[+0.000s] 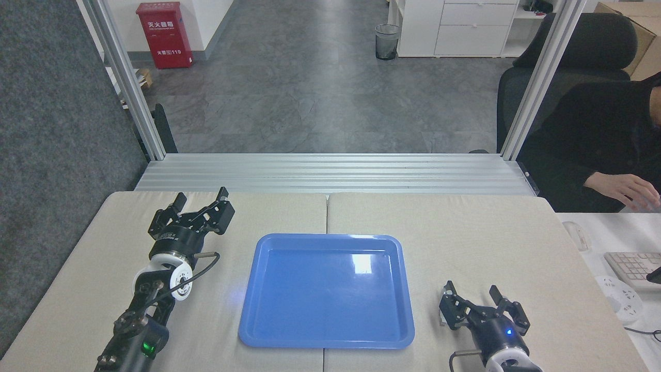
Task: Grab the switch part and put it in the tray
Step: 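Close the right gripper on the switch part and carry it over the tray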
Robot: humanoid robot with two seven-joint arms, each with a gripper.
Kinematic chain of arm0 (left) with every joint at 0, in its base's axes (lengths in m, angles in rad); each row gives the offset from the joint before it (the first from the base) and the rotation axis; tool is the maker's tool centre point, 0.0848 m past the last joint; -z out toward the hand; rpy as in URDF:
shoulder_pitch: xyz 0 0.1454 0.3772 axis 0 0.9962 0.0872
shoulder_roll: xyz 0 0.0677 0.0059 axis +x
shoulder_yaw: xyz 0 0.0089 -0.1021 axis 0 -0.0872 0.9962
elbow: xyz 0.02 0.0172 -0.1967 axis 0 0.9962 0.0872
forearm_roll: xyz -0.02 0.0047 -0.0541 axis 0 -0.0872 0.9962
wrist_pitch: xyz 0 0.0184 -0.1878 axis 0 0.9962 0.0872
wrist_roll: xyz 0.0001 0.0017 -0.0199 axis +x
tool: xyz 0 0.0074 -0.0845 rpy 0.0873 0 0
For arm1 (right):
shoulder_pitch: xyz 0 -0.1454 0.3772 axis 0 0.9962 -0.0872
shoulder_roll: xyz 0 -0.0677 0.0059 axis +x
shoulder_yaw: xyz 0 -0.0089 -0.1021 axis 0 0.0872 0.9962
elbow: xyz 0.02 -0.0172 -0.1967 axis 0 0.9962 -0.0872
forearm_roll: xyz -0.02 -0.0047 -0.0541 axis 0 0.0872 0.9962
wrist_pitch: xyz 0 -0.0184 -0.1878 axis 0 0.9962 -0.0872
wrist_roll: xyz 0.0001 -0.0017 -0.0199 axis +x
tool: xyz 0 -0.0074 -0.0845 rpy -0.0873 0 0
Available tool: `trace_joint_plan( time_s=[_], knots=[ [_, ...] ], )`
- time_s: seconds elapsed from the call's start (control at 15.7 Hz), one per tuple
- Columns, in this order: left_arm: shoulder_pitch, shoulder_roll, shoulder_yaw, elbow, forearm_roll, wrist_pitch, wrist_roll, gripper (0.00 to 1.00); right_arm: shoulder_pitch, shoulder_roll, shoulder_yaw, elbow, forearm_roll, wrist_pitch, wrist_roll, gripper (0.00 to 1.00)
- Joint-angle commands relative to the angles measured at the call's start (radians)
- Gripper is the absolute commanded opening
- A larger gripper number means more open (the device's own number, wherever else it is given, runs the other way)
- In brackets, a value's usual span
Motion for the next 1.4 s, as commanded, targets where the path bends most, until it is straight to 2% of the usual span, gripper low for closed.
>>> trace_joint_plan(
  time_s=[0.0,0.32,0.45,0.57,0.96,1.02,1.15,1.34],
  knots=[
    [0.000,0.000,0.000,0.000,0.000,0.000,0.000,1.00,0.096,0.053,0.008,-0.077,0.000,0.004,0.003,0.94],
    [0.000,0.000,0.000,0.000,0.000,0.000,0.000,1.00,0.078,0.050,0.008,-0.076,0.003,0.009,0.003,0.92],
    [0.000,0.000,0.000,0.000,0.000,0.000,0.000,1.00,0.041,0.049,0.013,-0.071,0.008,0.010,0.006,0.91],
    [0.000,0.000,0.000,0.000,0.000,0.000,0.000,1.00,0.039,0.045,0.016,-0.065,0.014,0.012,0.042,0.90],
    [0.000,0.000,0.000,0.000,0.000,0.000,0.000,1.00,0.015,0.046,0.033,-0.008,0.019,0.016,0.073,0.85],
    [0.000,0.000,0.000,0.000,0.000,0.000,0.000,1.00,0.013,0.046,0.036,-0.005,0.017,0.019,0.075,0.81],
    [0.000,0.000,0.000,0.000,0.000,0.000,0.000,1.00,0.009,0.045,0.054,-0.004,0.019,0.026,0.087,0.67],
    [0.000,0.000,0.000,0.000,0.000,0.000,0.000,1.00,0.009,0.045,0.068,-0.004,0.019,0.035,0.119,0.63]
  ],
)
